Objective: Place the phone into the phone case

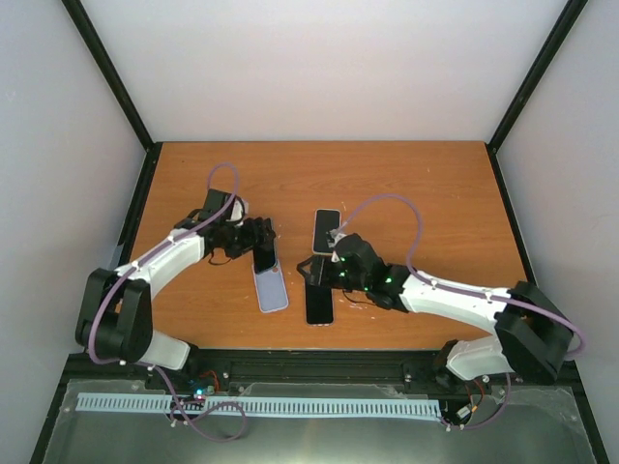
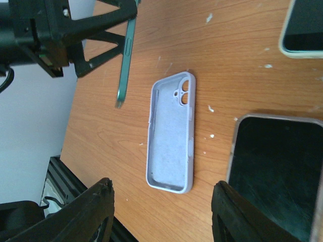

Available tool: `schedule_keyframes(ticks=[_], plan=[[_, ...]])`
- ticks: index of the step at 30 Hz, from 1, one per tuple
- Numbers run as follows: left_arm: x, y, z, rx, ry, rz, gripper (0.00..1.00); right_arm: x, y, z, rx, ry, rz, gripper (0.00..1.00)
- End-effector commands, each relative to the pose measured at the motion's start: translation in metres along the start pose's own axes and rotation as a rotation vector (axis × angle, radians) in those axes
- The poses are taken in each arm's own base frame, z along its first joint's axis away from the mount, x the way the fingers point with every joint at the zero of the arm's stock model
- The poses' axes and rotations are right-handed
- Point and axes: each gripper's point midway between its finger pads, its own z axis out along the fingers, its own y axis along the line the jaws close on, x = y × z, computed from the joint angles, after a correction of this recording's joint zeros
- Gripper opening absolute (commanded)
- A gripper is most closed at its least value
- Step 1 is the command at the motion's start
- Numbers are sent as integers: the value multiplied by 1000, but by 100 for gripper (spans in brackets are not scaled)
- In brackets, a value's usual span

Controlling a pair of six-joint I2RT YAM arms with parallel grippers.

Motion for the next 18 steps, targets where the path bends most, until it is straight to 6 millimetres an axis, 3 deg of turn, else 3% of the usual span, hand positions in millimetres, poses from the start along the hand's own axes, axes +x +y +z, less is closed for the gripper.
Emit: schedule_keyframes(ticks=[1,7,18], plan=[[4,-31,-19,190,-27,-20,65,-9,32,16,-70,-15,-16,50],[21,-31,-28,242,-31,-43,64,2,42,38,-90,37,-9,49],[38,-27,-26,264,-9,-54,64,18,41,69,-78,121,3,44]])
